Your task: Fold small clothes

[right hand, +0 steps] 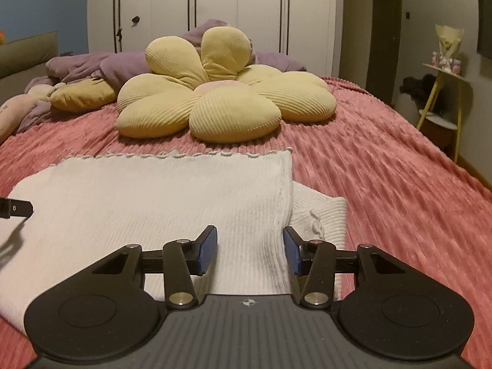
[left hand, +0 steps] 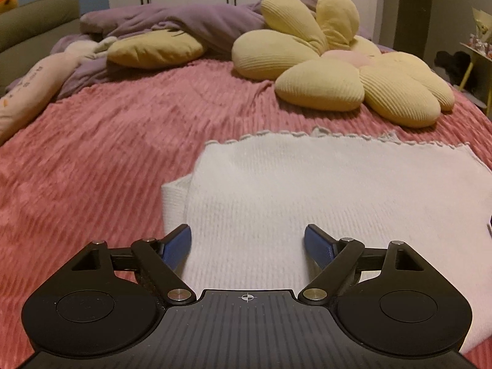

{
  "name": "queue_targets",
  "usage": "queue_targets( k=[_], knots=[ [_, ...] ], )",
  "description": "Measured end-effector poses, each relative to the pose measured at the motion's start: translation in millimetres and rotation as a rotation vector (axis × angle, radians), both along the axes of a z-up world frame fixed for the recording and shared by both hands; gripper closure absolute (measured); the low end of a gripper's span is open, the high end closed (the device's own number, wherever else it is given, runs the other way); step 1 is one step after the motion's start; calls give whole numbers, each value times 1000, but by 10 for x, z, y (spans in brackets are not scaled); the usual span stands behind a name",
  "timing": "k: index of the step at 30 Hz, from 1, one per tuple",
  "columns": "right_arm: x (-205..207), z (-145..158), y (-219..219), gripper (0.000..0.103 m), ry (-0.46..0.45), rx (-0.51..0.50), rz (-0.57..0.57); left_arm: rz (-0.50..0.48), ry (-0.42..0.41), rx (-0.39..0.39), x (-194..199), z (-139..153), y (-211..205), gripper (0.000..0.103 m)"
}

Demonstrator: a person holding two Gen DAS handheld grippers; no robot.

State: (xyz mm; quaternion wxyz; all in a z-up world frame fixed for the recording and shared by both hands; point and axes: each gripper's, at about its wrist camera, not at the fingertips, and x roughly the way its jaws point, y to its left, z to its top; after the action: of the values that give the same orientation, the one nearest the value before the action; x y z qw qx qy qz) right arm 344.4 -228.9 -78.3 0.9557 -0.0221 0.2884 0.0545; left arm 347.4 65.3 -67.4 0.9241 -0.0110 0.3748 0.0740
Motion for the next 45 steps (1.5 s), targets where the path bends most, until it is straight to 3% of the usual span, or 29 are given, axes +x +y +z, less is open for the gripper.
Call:
queue_targets(
  k=[6, 9, 14, 18, 24, 27, 29, 30, 32, 33, 34, 35, 36, 39, 41, 45],
  knots=[
    [45, -111, -18, 65, 24, -63, 2, -15, 15, 17, -12, -51, -13, 17],
    [72, -171, -85, 66, 17, -58, 12, 15, 31, 15, 6, -80, 69, 8],
    [131, -148, -254, 66, 50, 39, -7, 173, 48, -204, -196, -39, 535, 8],
    [-123, 7, -453, 66, 80, 190, -35, 80, 3, -293, -627, 30, 665, 8],
    [-728, -78, -747, 65, 155, 379, -20, 6, 35, -361, -1009, -183, 662, 8],
    [-831, -106, -706, 66, 153, 329, 17, 29, 22, -399, -1032, -157, 662, 9],
    [-807, -86, -690, 69, 157, 321, 23, 49, 17, -425, -1028, -135, 679, 18],
    [-785, -77, -691, 81, 159, 324, 21, 57, 23, -423, -1018, -132, 684, 23],
    [-727, -68, -664, 94, 171, 312, 15, 73, 47, -392, -982, -138, 662, 36],
    [-714, -62, -654, 96, 173, 306, 14, 75, 53, -374, -968, -141, 653, 39],
    [-699, -55, -639, 96, 176, 293, 16, 78, 53, -361, -966, -135, 655, 52],
    [-689, -47, -624, 97, 178, 270, 15, 82, 50, -347, -964, -117, 659, 73],
    [-691, -38, -609, 97, 175, 245, 10, 84, 44, -346, -964, -91, 676, 80],
    [-752, 4, -628, 97, 145, 206, -23, 101, 1, -385, -1017, 6, 750, 85],
    [-802, 19, -706, 98, 117, 216, -67, 106, -14, -341, -1034, 30, 738, 85],
    [-775, -162, -734, 97, 153, 187, -101, 99, 58, -292, -935, -152, 697, 80]
  ],
)
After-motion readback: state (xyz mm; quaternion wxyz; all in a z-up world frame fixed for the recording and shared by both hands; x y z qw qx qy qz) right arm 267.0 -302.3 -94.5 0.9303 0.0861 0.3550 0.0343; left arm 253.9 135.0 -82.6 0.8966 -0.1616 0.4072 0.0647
